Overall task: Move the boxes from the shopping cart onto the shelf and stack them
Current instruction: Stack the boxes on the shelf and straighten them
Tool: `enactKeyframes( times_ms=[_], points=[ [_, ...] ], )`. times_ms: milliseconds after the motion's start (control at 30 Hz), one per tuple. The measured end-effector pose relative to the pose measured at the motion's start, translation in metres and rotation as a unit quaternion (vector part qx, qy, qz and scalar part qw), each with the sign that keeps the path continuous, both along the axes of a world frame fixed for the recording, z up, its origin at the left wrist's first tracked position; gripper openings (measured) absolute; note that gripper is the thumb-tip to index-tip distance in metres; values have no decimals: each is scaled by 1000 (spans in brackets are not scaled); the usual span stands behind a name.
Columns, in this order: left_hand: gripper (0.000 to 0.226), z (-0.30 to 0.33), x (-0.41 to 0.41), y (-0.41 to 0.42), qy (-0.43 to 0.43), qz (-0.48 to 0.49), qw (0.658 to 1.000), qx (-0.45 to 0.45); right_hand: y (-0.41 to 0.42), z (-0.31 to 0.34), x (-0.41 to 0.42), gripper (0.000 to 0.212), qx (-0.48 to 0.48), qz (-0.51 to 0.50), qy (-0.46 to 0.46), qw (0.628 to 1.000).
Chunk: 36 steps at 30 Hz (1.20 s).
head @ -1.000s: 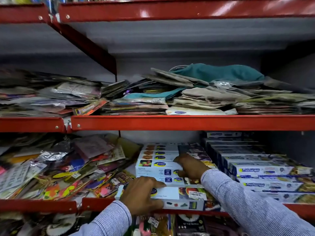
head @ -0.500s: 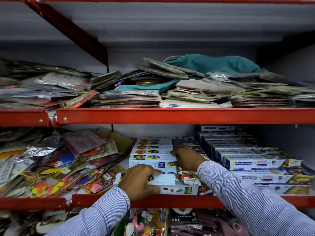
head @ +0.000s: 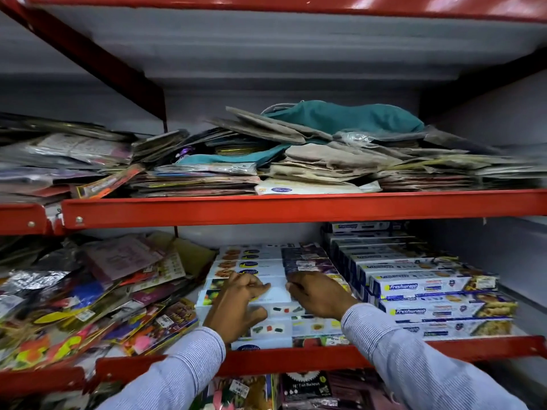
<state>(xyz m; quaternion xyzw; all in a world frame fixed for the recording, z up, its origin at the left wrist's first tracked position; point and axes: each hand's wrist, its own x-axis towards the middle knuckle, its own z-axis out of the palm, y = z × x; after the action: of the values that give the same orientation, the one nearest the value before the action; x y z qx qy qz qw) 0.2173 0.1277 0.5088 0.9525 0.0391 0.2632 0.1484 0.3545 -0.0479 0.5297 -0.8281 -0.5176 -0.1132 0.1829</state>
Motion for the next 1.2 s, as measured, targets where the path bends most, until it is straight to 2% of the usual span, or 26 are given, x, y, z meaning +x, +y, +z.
enactKeyframes(
  times_ms=[167, 333, 500, 633, 767, 967, 1200],
  points=[
    [55, -14, 4, 0, -40, 7, 998, 46, 0, -19, -3, 36, 61, -1, -67, 996],
    [57, -15, 1, -1, -24, 15, 998, 55, 0, -25, -2, 55, 64, -23, -93, 993],
    [62, -19, 0, 0, -9, 17, 997, 81, 0, -27, -1, 55, 60, -34, -92, 993],
    [55, -30, -5, 4, -26, 62, 982, 179, -5, -36, -6, 46, 99, -57, -111, 987],
    [63, -43, -17, 2, -41, 125, 965, 227, -20, -54, -8, 45, 129, -110, -161, 972],
    [68, -53, -14, 4, -21, 170, 955, 243, -23, -65, 0, 52, 96, -151, -153, 972],
    [69, -54, -13, 3, -39, 165, 953, 250, -20, -69, -1, 53, 126, -156, -172, 965]
  ],
)
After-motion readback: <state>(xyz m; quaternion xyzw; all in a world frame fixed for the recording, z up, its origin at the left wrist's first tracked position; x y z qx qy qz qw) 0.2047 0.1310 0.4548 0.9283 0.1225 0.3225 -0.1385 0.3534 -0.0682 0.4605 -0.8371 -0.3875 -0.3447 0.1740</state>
